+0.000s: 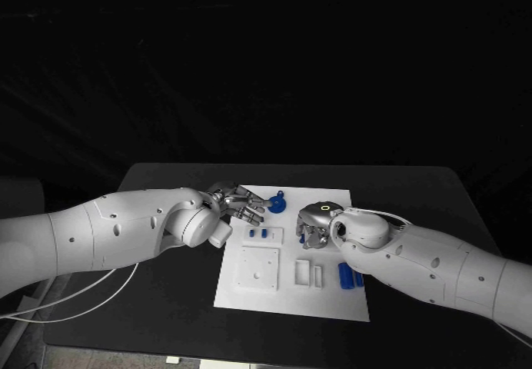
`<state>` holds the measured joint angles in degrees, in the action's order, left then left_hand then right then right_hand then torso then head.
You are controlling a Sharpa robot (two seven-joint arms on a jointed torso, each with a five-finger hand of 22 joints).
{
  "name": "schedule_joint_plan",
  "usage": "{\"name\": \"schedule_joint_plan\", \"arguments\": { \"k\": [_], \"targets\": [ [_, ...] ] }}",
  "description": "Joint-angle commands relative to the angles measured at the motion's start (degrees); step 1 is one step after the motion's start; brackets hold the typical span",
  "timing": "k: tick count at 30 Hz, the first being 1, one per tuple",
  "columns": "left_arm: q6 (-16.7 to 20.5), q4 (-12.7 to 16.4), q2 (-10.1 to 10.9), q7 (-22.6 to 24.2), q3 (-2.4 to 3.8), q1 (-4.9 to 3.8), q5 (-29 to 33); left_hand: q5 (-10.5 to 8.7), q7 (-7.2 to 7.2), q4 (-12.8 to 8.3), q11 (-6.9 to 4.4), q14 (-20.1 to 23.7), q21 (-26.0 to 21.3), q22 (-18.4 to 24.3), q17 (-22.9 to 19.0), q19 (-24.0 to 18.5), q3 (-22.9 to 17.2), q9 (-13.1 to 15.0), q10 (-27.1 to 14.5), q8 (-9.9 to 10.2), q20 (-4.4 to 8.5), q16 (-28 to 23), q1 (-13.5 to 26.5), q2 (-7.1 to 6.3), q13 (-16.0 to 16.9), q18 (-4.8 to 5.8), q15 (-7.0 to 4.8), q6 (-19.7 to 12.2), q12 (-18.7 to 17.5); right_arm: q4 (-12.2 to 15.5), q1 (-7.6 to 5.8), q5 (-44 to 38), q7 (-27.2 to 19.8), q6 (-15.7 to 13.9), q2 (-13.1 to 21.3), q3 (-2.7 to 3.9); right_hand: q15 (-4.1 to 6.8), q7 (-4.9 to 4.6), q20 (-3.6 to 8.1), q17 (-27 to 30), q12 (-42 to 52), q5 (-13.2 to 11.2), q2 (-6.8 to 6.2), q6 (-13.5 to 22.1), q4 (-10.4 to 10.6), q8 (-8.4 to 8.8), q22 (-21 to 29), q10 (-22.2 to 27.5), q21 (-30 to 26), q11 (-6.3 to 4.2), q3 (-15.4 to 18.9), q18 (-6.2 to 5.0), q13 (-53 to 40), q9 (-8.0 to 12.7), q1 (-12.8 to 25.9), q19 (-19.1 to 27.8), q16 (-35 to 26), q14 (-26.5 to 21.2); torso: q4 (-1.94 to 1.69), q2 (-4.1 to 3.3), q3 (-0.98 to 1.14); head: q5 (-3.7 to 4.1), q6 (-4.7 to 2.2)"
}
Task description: Assemble the parts on the task board
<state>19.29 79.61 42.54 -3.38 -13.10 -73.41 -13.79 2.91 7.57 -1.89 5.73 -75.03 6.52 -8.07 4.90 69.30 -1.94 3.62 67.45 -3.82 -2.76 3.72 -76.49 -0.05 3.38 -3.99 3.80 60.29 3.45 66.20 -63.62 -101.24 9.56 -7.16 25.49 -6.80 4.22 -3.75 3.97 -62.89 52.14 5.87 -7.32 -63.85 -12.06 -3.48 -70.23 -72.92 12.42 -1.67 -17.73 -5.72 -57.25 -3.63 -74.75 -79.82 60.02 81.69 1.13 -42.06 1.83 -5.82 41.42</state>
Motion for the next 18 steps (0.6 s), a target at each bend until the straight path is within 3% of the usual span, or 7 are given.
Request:
{"name": "schedule_joint_plan", "arguments": {
  "k": [1,7,18],
  "targets": [
    [-0.7,0.2,0.0,0.5,0.03,-0.01,-0.4,-0.14,-0.04,-0.3,0.11,-0.3,0.2,-0.1,0.1,0.0,0.0,0.0,0.4,0.2,-0.07,0.0,0.1,0.55,-0.1,-0.17,0.11,0.1,-0.1,0.2,-0.02,-3.2,-0.8,-0.9,-0.1,-0.18,0.44,0.08,0.24,-0.2,0.5,-0.1,0.11,-0.7,-1.5,-0.03,-1.2,-0.3,0.7,-0.36,-3.5,-0.38,-0.3,0.1,0.0,0.4,0.4,0.1,-0.09,-0.08,-0.02,0.02,0.11],
    [-0.8,0.2,0.0,0.4,0.03,-0.01,-0.6,-0.14,-0.04,-0.3,0.11,-0.3,0.2,-0.1,0.1,0.0,0.0,0.0,0.4,0.2,-0.07,0.0,0.1,0.55,-0.1,-0.17,0.11,0.1,-0.1,0.0,-0.01,-3.9,-0.7,-0.2,-0.3,-0.62,0.29,0.10,0.07,-0.4,0.9,3.2,0.47,-2.1,-3.1,-0.04,-3.6,-0.4,1.9,-0.17,-7.9,-1.00,-0.6,0.1,1.0,1.1,0.8,0.1,-0.07,-0.03,-0.12,-0.12,0.40],
    [-1.1,0.2,0.2,0.2,0.03,-0.01,-0.7,-0.14,0.00,-0.3,0.14,-0.3,0.3,-0.1,0.1,-0.1,0.0,0.0,0.4,0.2,-0.09,0.0,0.3,0.59,-0.1,-0.17,0.13,0.0,-0.1,-0.4,-0.01,-4.5,-0.2,-1.1,-0.7,-1.06,0.13,-0.04,-0.29,-0.9,2.0,2.7,1.03,-2.6,-2.7,-0.04,-5.1,-0.7,2.3,0.05,-9.3,-1.49,-1.4,0.1,2.5,1.3,1.5,0.4,-0.03,0.00,-0.08,-0.34,0.64]
  ]
}}
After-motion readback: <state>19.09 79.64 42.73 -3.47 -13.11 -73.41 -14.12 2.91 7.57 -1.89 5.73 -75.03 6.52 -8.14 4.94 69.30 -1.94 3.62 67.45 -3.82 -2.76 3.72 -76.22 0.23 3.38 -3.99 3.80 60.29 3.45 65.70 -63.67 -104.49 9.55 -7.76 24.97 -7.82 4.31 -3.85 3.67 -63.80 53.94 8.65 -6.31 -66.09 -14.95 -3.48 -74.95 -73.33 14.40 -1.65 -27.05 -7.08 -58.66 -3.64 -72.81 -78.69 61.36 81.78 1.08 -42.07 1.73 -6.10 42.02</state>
